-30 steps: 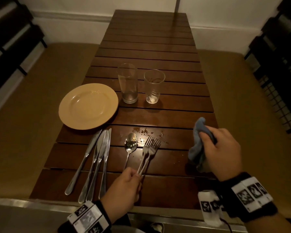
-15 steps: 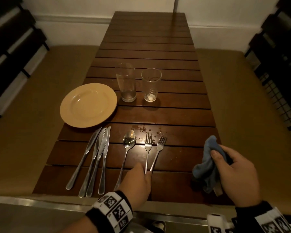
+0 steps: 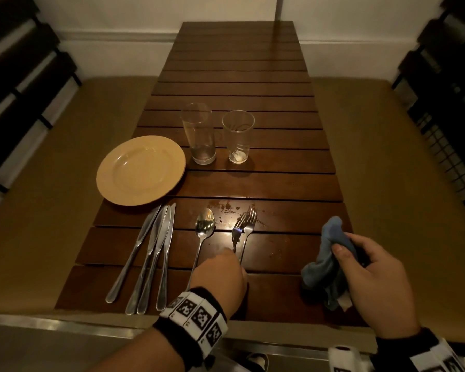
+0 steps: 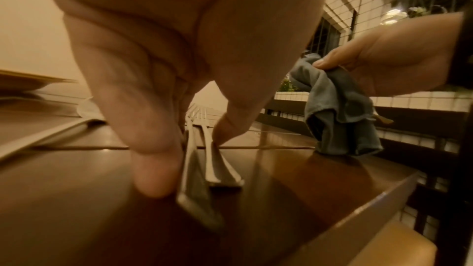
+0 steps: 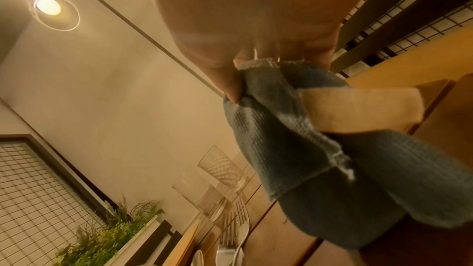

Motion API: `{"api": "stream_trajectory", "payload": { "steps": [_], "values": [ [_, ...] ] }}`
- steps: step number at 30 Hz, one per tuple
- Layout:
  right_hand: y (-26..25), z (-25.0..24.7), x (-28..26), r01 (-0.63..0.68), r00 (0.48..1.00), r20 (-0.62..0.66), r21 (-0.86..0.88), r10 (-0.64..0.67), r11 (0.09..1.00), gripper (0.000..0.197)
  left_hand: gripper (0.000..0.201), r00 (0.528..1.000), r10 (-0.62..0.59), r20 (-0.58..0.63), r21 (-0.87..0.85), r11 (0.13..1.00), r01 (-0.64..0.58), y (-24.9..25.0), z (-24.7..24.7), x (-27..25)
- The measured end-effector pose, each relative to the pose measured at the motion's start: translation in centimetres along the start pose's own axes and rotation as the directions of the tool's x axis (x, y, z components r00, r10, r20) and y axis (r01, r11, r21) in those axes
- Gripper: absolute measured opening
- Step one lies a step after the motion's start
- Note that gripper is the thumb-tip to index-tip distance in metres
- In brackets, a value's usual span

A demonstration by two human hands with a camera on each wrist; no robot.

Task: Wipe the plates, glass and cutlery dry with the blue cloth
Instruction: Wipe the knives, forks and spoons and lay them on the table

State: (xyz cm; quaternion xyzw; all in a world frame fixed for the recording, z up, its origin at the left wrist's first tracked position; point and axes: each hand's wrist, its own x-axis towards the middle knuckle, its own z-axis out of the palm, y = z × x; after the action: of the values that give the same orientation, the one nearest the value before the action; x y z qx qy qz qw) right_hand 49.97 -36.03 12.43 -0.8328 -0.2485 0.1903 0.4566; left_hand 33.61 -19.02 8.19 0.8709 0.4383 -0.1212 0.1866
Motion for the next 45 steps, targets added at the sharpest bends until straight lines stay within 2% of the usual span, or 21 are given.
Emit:
{"api": "stream_trajectory", "payload": {
  "steps": [6, 10, 15, 18, 21, 24, 25, 27, 28, 29, 31, 34, 36, 37, 39, 41, 42, 43, 44, 45],
  "values": [
    [0.1, -0.1, -0.2, -0.026, 1.000, -0.010, -0.009, 0.026, 1.000, 0.021, 0.026, 0.998, -0.047, -0.045, -0.075, 0.996, 0.044, -0.4, -0.4, 0.9],
    [0.3, 0.0, -0.2, -0.023, 1.000, -0.016, 0.003, 0.023, 1.000, 0.022, 0.023, 0.997, -0.055, -0.058, -0.132, 0.990, 0.047, -0.9, -0.5, 1.4],
    [0.8, 0.4, -0.1, 0.028, 0.996, -0.077, -0.140, -0.039, 0.990, 0.024, 0.019, 0.996, -0.084, -0.037, -0.208, 0.975, 0.074, -1.4, -1.0, 2.2],
    [0.4, 0.2, 0.0, 0.040, 0.996, -0.073, -0.132, -0.050, 0.990, 0.020, 0.024, 0.995, -0.092, -0.025, -0.248, 0.965, 0.083, -1.3, -1.7, 2.3],
    [-0.5, -0.9, 0.4, -0.001, 1.000, -0.029, 0.039, 0.002, 0.999, 0.014, 0.028, 0.995, -0.090, -0.047, -0.284, 0.956, 0.073, -1.3, -2.6, 1.8],
    [-0.7, -2.4, 1.1, -0.053, 0.998, 0.042, 0.245, 0.044, 0.968, 0.017, 0.024, 0.996, -0.052, -0.078, -0.347, 0.938, 0.021, -1.1, -3.8, 0.9],
    [-0.8, -2.9, 1.3, -0.083, 0.995, 0.076, 0.362, 0.059, 0.929, 0.017, 0.022, 0.995, -0.027, -0.097, -0.377, 0.926, -0.012, -0.9, -4.3, 0.5],
    [-0.9, -3.7, 1.8, -0.150, 0.987, 0.134, 0.599, 0.086, 0.787, 0.025, 0.016, 0.990, 0.022, -0.140, -0.436, 0.896, -0.082, -0.6, -5.2, -0.2],
    [-0.9, -3.9, 2.2, -0.185, 0.982, 0.155, 0.662, 0.109, 0.726, 0.029, 0.014, 0.987, 0.044, -0.157, -0.461, 0.880, -0.113, -0.5, -5.5, -0.6],
    [-0.7, -4.0, 2.6, -0.222, 0.975, 0.166, 0.684, 0.149, 0.695, 0.031, 0.013, 0.983, 0.065, -0.173, -0.477, 0.867, -0.141, -0.6, -5.9, -1.0],
    [0.3, -3.3, 3.3, -0.320, 0.945, 0.160, 0.642, 0.286, 0.696, 0.027, 0.012, 0.978, 0.098, -0.181, -0.495, 0.850, -0.177, -1.0, -6.1, -1.6],
    [2.4, -2.0, 3.1, -0.552, 0.824, 0.203, 0.500, 0.529, 0.667, 0.022, 0.010, 0.985, 0.109, -0.136, -0.535, 0.828, -0.165, -2.1, -6.2, -2.6],
    [3.7, -1.6, 2.4, -0.625, 0.779, 0.209, 0.336, 0.591, 0.705, 0.018, 0.009, 0.991, 0.106, -0.082, -0.555, 0.821, -0.134, -3.3, -6.0, -3.1],
    [4.3, -1.6, 2.2, -0.613, 0.790, 0.171, 0.214, 0.588, 0.761, 0.016, 0.010, 0.994, 0.094, -0.062, -0.565, 0.817, -0.112, -4.1, -5.8, -3.3],
    [4.9, -1.9, 1.9, -0.503, 0.860, 0.065, -0.060, 0.506, 0.862, 0.021, 0.011, 0.997, 0.065, -0.029, -0.580, 0.812, -0.070, -5.6, -5.6, -3.8],
    [4.8, -2.4, 1.8, -0.265, 0.959, -0.001, -0.366, 0.284, 0.892, 0.036, 0.012, 0.999, 0.049, 0.012, -0.588, 0.808, -0.033, -6.8, -5.4, -4.4],
    [4.7, -2.5, 1.8, -0.088, 0.992, 0.027, -0.518, 0.119, 0.851, 0.047, 0.012, 0.998, 0.044, 0.037, -0.587, 0.809, -0.014, -7.4, -5.5, -4.7],
    [4.7, -2.6, 1.8, 0.091, 0.991, 0.130, -0.631, -0.011, 0.771, 0.056, 0.012, 0.997, 0.035, 0.063, -0.598, 0.801, 0.010, -8.1, -5.6, -5.0],
    [4.7, -2.5, 1.9, 0.245, 0.959, 0.273, -0.688, -0.069, 0.683, 0.062, 0.012, 0.995, 0.031, 0.091, -0.600, 0.799, 0.030, -8.7, -5.7, -5.4],
    [4.8, -2.3, 2.1, 0.361, 0.908, 0.416, -0.699, -0.060, 0.618, 0.065, 0.012, 0.993, 0.016, 0.114, -0.605, 0.794, 0.057, -9.5, -5.9, -5.7]
  ]
}}
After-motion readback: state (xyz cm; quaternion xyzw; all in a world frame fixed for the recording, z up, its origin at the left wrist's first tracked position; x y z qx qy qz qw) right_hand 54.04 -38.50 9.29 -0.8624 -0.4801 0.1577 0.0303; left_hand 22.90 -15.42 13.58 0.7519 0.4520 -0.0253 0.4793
